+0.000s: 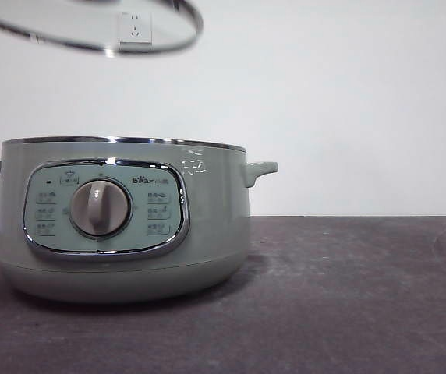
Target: Pick up the egg,open the lid,put the egg in the pot,close the lid
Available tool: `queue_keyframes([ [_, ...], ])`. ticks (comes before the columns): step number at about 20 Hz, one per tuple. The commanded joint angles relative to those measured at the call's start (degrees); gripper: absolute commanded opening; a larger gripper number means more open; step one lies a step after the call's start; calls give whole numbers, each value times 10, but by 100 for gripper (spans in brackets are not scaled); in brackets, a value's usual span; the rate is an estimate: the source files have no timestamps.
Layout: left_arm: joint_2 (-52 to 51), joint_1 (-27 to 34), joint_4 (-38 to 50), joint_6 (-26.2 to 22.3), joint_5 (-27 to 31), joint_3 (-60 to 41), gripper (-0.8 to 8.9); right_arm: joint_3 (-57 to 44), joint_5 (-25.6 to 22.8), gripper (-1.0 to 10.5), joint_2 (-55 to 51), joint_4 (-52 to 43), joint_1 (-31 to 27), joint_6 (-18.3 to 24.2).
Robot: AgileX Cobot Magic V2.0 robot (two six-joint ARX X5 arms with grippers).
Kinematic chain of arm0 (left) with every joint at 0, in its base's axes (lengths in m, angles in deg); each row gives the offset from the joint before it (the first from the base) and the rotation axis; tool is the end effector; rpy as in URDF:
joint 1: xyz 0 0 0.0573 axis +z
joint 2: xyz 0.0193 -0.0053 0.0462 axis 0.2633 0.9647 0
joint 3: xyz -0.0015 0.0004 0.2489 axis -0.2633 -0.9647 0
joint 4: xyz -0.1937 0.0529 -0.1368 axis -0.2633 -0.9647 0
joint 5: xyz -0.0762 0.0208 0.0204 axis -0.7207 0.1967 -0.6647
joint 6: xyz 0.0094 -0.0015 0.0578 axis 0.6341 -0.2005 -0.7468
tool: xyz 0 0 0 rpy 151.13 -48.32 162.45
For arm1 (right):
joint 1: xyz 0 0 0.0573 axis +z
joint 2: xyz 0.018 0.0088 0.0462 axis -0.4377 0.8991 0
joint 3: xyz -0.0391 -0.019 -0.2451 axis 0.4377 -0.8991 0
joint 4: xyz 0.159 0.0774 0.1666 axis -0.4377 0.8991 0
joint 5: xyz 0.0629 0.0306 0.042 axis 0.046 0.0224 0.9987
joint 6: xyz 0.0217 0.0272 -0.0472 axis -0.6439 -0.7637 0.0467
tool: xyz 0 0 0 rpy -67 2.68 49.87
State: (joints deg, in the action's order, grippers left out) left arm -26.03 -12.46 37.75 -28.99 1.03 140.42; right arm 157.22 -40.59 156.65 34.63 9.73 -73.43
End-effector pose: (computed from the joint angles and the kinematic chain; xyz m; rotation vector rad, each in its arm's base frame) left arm 0.2062 -0.1065 0.3696 0.0841 0.4158 -0.4270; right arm 0.1851 0.1199 0.4521 -0.1982 0.5947 0.2922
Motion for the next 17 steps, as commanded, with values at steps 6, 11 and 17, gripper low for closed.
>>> queue_keyframes([
  [6, 4, -7, 189, 44, 4, -121, -9, 0, -2, 406, -35, 60, -1, -29],
  [11, 52, -9, 205, 47, 4, -124, -8, 0, -2, 406, -39, 88, -1, -29],
  [17, 99, -25, 228, 59, 7, -124, -8, 0, -4, 406, -39, 90, -1, -29],
])
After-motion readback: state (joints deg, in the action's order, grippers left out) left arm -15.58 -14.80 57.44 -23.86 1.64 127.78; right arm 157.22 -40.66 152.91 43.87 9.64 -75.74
